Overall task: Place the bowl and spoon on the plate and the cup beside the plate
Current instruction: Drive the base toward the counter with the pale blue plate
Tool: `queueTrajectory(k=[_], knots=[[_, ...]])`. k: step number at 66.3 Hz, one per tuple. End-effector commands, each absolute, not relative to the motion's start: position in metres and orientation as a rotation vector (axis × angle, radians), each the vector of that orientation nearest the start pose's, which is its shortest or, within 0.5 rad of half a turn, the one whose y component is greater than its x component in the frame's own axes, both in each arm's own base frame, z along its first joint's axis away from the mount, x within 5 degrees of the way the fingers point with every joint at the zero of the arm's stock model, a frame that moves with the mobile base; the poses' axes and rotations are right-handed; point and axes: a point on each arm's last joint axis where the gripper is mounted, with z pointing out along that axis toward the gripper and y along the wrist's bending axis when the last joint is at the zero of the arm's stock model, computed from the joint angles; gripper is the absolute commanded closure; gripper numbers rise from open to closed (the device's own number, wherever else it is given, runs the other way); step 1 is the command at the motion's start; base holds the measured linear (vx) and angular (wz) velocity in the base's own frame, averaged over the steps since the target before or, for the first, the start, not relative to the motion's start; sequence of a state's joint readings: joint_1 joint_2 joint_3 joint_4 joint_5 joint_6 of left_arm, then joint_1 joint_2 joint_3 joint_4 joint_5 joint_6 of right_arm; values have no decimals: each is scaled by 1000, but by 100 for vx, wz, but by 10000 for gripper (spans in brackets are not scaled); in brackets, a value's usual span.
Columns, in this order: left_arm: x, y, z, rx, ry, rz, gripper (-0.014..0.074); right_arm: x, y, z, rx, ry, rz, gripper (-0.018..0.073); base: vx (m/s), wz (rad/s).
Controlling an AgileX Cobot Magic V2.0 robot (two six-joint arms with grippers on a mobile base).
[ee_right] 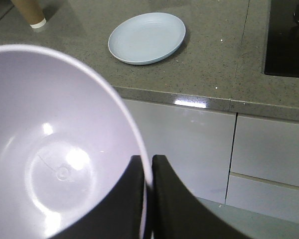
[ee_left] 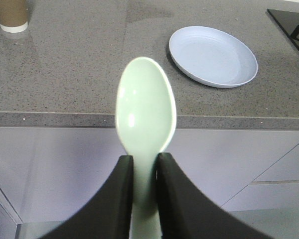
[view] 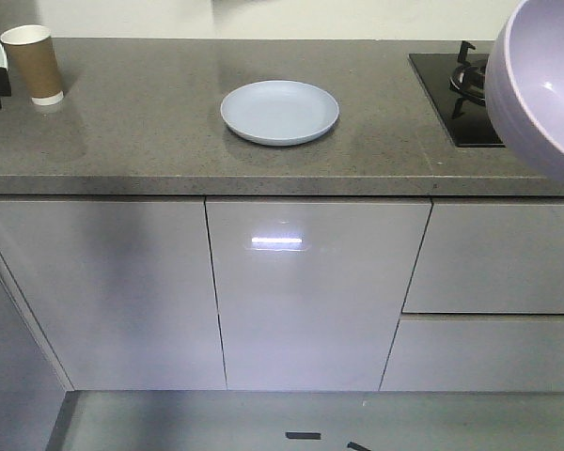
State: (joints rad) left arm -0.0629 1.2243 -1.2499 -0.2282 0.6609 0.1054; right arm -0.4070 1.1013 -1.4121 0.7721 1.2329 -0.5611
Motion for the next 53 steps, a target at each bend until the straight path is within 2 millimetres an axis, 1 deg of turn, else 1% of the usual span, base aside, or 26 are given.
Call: queueTrajectory(k=[1, 53], knots=[[258, -30, 425, 53, 1998, -246, 602, 185, -13, 480, -190, 2011, 432, 564, 1, 4], [258, -30, 425, 53, 1998, -246, 602, 185, -13, 480, -190, 2011, 432, 564, 2, 2]])
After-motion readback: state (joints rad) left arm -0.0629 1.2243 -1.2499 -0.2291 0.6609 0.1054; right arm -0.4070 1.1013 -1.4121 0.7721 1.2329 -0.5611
